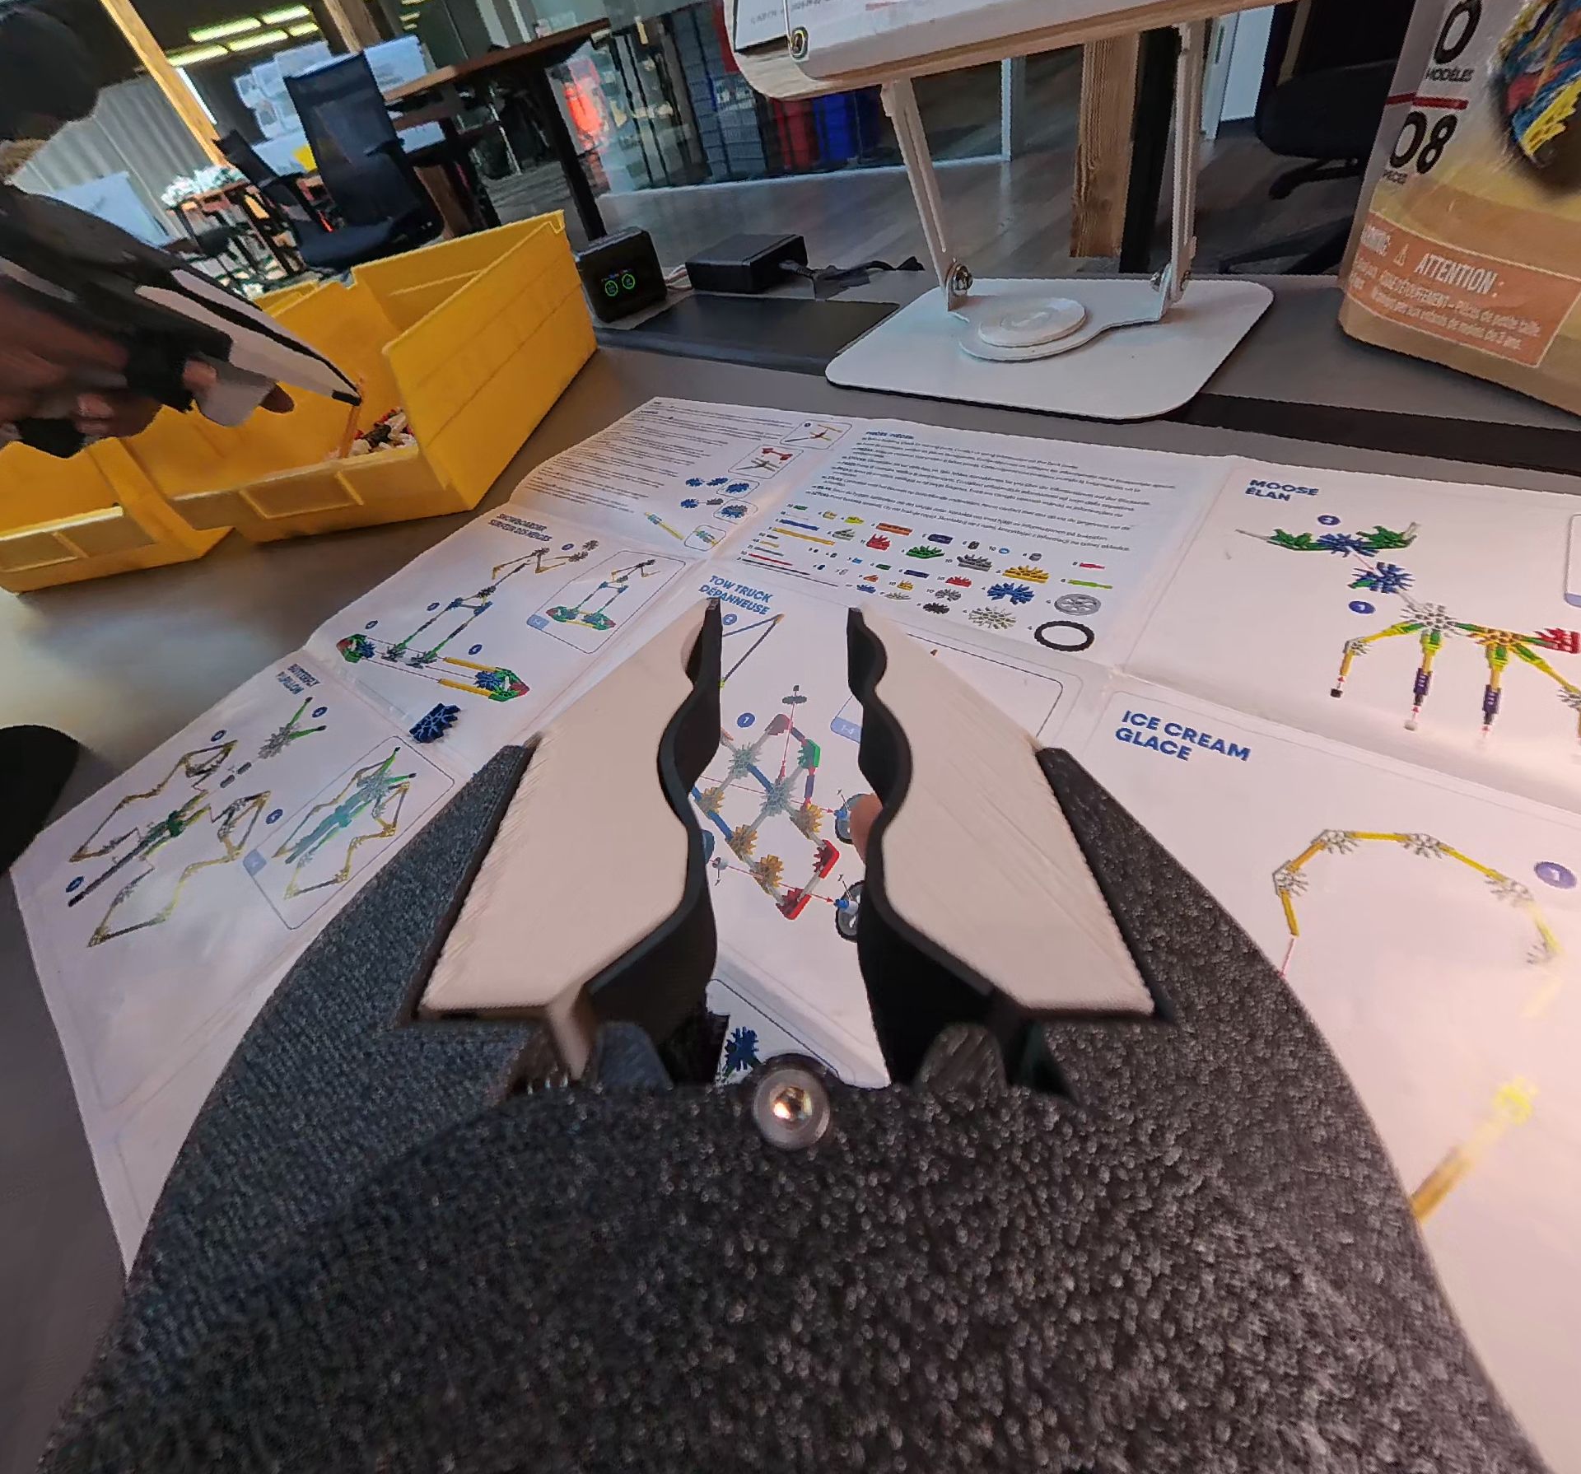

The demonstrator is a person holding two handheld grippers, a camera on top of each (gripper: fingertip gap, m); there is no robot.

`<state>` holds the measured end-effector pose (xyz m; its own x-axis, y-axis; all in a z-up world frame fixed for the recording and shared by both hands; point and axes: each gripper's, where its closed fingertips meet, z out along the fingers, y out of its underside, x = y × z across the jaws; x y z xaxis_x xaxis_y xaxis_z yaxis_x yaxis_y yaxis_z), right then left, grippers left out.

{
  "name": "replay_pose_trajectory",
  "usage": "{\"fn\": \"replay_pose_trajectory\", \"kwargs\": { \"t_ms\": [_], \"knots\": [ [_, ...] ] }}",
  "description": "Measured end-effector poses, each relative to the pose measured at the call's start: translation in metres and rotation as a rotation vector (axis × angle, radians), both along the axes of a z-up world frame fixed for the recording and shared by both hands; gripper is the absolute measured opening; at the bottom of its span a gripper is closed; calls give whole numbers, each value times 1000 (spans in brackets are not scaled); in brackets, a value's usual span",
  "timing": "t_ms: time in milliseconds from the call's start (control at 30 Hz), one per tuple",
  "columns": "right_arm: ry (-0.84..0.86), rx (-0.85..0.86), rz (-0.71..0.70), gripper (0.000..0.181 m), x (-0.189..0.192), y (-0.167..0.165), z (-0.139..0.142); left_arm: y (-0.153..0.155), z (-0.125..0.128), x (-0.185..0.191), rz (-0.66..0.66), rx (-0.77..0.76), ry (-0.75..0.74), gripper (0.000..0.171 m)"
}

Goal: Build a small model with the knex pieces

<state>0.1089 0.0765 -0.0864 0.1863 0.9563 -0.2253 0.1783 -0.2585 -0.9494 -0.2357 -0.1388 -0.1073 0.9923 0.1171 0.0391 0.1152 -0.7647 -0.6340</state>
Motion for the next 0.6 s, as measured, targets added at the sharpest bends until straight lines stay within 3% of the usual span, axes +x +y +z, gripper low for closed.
{"fn": "replay_pose_trajectory", "kwargs": {
  "t_ms": [233, 600],
  "knots": [
    [1, -9, 1, 27, 0, 1, 0, -10, -11, 1, -16, -91, 47, 5],
    [-5, 1, 0, 28, 0, 0, -1, -14, -10, 0, -21, -102, 94, 5]
  ]
}}
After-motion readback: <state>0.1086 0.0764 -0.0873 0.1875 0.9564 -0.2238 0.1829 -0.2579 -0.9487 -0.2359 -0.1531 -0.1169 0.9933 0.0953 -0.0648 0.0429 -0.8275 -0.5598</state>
